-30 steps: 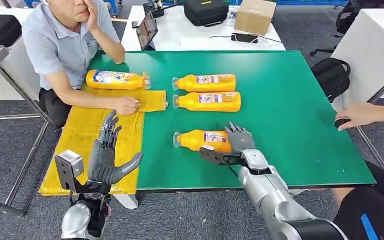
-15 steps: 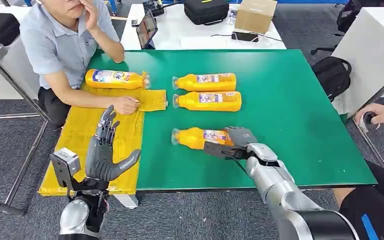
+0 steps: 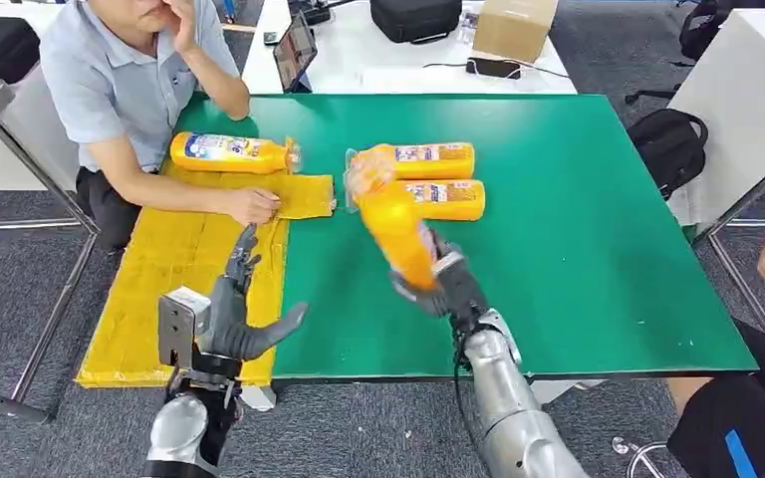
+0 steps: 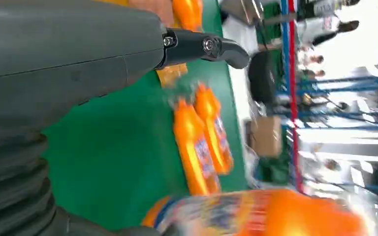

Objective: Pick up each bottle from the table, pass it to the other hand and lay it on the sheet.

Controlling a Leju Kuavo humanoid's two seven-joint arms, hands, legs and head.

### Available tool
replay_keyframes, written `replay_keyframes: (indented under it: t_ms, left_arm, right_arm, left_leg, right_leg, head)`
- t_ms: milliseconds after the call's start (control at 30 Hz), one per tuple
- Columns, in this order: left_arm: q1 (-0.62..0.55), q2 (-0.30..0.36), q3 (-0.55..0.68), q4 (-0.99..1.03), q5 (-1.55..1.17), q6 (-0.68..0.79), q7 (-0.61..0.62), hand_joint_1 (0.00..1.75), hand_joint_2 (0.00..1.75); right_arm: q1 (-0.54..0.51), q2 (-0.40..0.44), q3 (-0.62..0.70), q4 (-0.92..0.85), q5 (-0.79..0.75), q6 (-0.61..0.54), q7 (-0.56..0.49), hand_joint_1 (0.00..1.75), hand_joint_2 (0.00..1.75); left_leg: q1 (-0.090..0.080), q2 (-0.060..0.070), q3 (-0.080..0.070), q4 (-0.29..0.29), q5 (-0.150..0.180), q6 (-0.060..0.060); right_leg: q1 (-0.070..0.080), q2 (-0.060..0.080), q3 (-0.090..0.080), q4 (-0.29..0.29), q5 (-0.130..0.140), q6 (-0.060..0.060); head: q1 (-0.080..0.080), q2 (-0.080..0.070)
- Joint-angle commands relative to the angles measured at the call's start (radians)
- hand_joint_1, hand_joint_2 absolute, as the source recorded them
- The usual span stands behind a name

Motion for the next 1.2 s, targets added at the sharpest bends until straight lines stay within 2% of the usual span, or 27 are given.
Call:
replay_keyframes:
  t_ms: [33,133,200,300,367,433,600,667,800,967,1100,1167,1200]
  left_arm:
    - [0.006,-0.012,-0.058,0.086,0.075,-0.042,-0.019,0.00,1.75]
    - [0.024,-0.012,-0.079,0.093,0.196,-0.167,-0.014,0.00,1.75]
    - [0.030,-0.012,-0.088,0.095,0.196,-0.167,-0.013,0.00,1.75]
    - [0.036,0.002,-0.121,0.052,0.136,-0.209,-0.079,0.00,1.75]
    - [0.034,0.003,-0.143,0.021,0.093,-0.213,-0.099,0.00,1.75]
    - [0.029,0.001,-0.155,0.013,0.078,-0.209,-0.100,0.00,1.75]
    - [0.029,0.002,-0.154,0.018,0.078,-0.209,-0.100,0.00,1.75]
    - [0.021,0.001,-0.156,0.028,0.075,-0.203,-0.096,0.00,1.75]
    - [-0.030,-0.012,-0.163,0.070,0.063,-0.062,-0.061,0.00,1.75]
    - [-0.057,-0.010,-0.204,0.076,0.051,-0.060,-0.075,0.00,1.75]
    - [-0.060,-0.009,-0.229,0.119,0.131,-0.146,-0.031,0.00,1.75]
    - [-0.067,-0.006,-0.236,0.143,0.098,-0.096,-0.040,0.00,1.75]
    - [-0.069,-0.005,-0.232,0.144,0.087,-0.079,-0.041,0.00,1.75]
  right_arm:
    - [0.080,0.042,0.050,-0.282,-0.044,-0.015,-0.004,1.75,1.75]
    - [0.109,0.042,0.096,-0.324,-0.038,-0.030,-0.013,1.75,1.75]
    - [0.113,0.042,0.110,-0.321,-0.035,-0.034,-0.012,1.75,1.75]
    - [0.098,0.024,0.197,-0.217,0.044,0.011,0.031,1.75,1.75]
    - [0.075,0.013,0.281,-0.090,0.107,0.009,0.010,1.75,1.75]
    - [0.066,0.016,0.324,-0.020,0.140,-0.033,-0.013,1.75,1.75]
    - [0.060,0.010,0.323,-0.019,0.138,-0.034,-0.014,1.75,1.75]
    - [0.067,0.001,0.369,-0.020,0.169,-0.029,-0.022,1.75,1.75]
    - [0.099,0.001,0.520,0.016,0.265,-0.083,-0.067,1.75,1.75]
    - [0.083,0.000,0.640,0.100,0.313,-0.155,-0.100,1.75,1.75]
    - [0.087,-0.022,0.724,0.083,0.319,-0.211,-0.119,1.75,1.75]
    - [0.095,-0.039,0.769,0.049,0.248,-0.218,-0.119,1.75,1.75]
    - [0.094,-0.037,0.774,0.053,0.261,-0.224,-0.119,1.75,1.75]
  left_leg:
    - [-0.001,0.000,0.000,-0.001,-0.001,0.001]
    - [-0.001,-0.001,-0.001,-0.001,-0.001,0.002]
    - [-0.001,-0.001,-0.003,-0.001,-0.001,0.001]
    - [-0.001,0.001,-0.002,-0.001,-0.001,0.001]
    - [-0.001,0.004,-0.001,-0.001,-0.002,0.001]
    - [0.000,0.003,-0.002,-0.001,-0.002,0.001]
    - [0.000,0.000,-0.002,-0.001,-0.001,0.002]
    - [0.000,-0.001,-0.002,-0.001,-0.001,0.002]
    - [0.000,0.000,-0.004,-0.001,-0.001,0.001]
    - [0.000,-0.002,-0.004,-0.001,-0.001,0.001]
    - [0.000,-0.002,-0.004,0.000,-0.001,0.002]
    - [0.000,-0.003,-0.004,-0.001,0.000,0.002]
    - [0.000,-0.004,-0.004,-0.001,0.000,0.002]
  right_leg:
    - [-0.001,-0.001,0.001,-0.001,-0.001,-0.002]
    - [-0.001,-0.002,-0.001,-0.001,-0.001,-0.002]
    - [-0.001,-0.003,-0.003,-0.001,-0.001,-0.002]
    - [-0.001,0.000,-0.003,-0.001,-0.001,-0.002]
    - [0.000,0.002,-0.003,-0.002,0.000,-0.002]
    - [0.000,0.002,-0.003,-0.002,0.000,-0.002]
    - [0.000,-0.002,-0.002,-0.002,-0.001,-0.002]
    - [0.000,-0.003,-0.002,-0.002,-0.001,-0.002]
    - [0.000,-0.003,-0.003,-0.002,-0.001,-0.002]
    - [0.000,-0.004,-0.004,-0.002,-0.001,-0.002]
    - [0.000,-0.004,-0.004,-0.001,-0.001,-0.002]
    - [0.000,-0.006,-0.004,-0.002,-0.001,-0.002]
    - [0.000,-0.007,-0.003,-0.002,-0.002,-0.002]
  head:
    - [-0.001,0.000]
    - [-0.001,0.000]
    - [-0.001,0.000]
    - [-0.001,0.000]
    - [-0.001,0.000]
    - [-0.001,0.000]
    - [-0.001,0.000]
    - [0.000,0.000]
    - [0.000,0.000]
    - [-0.001,0.000]
    - [-0.001,0.000]
    - [-0.001,0.000]
    - [0.000,0.000]
